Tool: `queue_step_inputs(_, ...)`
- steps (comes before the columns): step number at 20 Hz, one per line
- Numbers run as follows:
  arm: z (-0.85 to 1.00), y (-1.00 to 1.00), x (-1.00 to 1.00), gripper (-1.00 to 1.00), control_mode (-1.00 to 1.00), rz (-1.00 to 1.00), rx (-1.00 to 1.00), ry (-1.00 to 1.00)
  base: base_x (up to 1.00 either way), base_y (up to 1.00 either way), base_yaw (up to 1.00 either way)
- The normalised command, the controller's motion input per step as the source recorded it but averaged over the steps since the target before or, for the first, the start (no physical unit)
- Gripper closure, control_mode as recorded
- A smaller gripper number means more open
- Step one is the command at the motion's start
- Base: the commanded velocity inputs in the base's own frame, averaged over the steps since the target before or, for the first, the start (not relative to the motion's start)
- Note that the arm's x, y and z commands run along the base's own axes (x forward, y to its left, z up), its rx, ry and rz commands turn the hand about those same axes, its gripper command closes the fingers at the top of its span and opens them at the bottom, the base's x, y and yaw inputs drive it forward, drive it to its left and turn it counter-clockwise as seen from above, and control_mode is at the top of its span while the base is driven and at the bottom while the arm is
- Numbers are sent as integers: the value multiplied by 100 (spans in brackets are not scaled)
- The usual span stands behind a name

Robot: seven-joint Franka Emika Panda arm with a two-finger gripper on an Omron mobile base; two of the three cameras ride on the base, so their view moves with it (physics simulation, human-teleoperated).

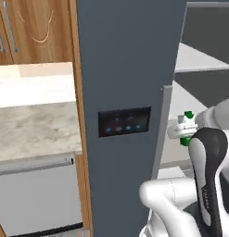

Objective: Take a sugar cube from the saucer and place it inside the coffee. Then, grab milk from the fridge and place it next to the coffee on the counter to sweeten the coffee.

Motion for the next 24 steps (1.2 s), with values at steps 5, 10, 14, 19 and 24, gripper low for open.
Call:
queue_step_inputs(5, 0, 0, 0, 100, 100, 0, 0, 0, -47, 84, 93)
queue_step_inputs(10, 0, 0, 0, 100, 100, 0, 0, 0, -32, 84, 93)
queue_step_inputs(14, 0, 0, 0, 100, 100, 0, 0, 0, -8, 78, 90)
queue_step_inputs(19, 0, 0, 0, 100, 100, 0, 0, 0, 49, 47, 74)
queue_step_inputs(24, 0, 0, 0, 100, 100, 0, 0, 0, 100, -8, 44)
